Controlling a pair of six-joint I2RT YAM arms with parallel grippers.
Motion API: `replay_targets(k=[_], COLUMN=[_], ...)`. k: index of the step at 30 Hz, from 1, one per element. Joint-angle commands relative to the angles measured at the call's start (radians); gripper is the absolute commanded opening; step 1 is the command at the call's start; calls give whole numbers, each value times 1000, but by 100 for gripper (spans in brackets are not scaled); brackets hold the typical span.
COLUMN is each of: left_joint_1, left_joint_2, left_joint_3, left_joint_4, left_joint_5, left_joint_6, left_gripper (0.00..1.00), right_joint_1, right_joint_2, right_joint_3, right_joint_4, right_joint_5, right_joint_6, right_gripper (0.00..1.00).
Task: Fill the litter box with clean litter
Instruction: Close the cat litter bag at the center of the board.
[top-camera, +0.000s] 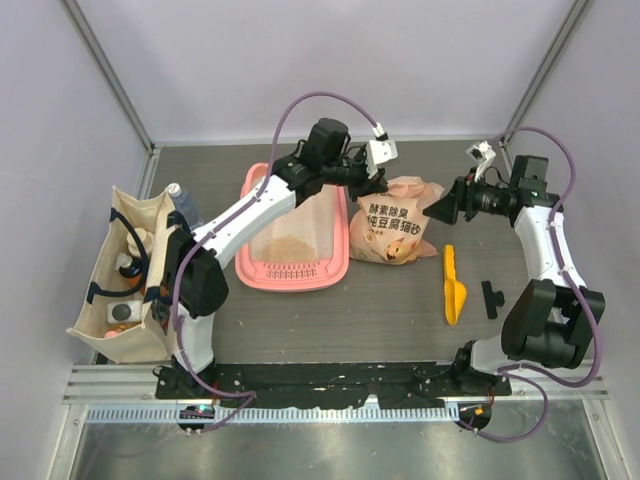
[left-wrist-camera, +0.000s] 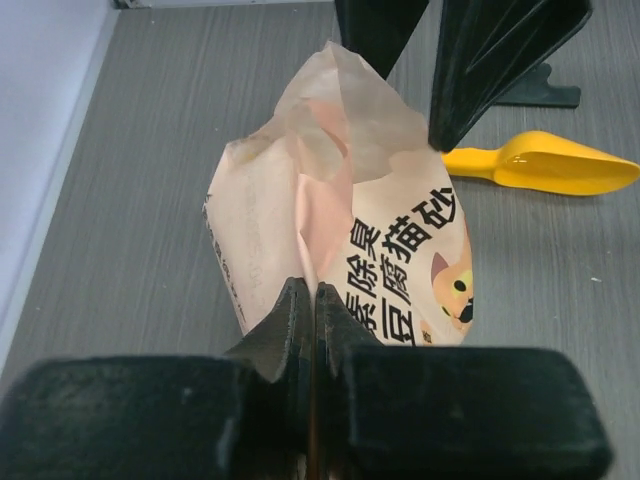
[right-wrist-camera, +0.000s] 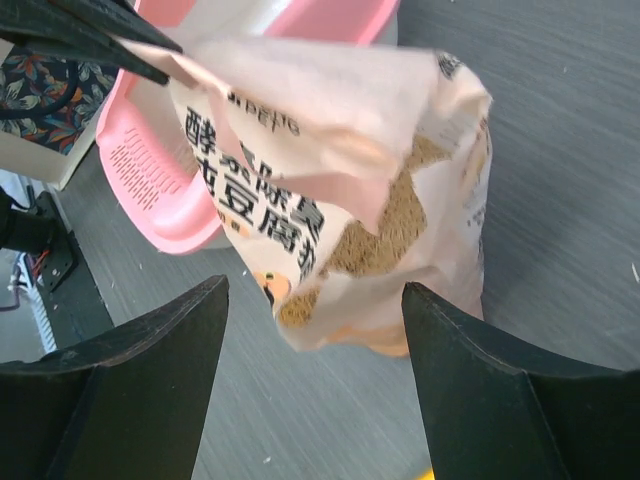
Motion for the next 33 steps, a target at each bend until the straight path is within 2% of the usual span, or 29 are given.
replay_targets(k=[1,2,5,9,13,19,24,29,33], left_joint_1=[-8,-7,-8,-8,-1,15,29,36,45], left_joint_2=[16,13,-16,-82,-111,-137,-205,-220,-177], left_joint_3=[109,109,88,-16,-35,-76,-205,-227,-164], left_joint_4=[-39,-22,50,280,407,495,636,636,585], left_joint_5=[29,23,-11,-121,-190,-199,-233,-201,-207], left_joint_6=[45,49,28,-81,-145,-231,-329,-337,-383], left_gripper=[0,0,0,0,0,0,0,0,0], right_joint_1=[55,60,61,61,63,80,100,106,121], right_joint_2=[-27,-41,-53,-56,-35,-3,4,30,22], right_joint_3=[-4,-15,-13,16,37,37,45,45,2], right_joint_4=[272,348,399,421,395,289,214,232,255], right_joint_5=[103,190,281,239,177,62,106,87,39], right_joint_6=[300,333,403,467,513,432,337,321,299], right_gripper=[75,75,75,75,76,76,77,77,76])
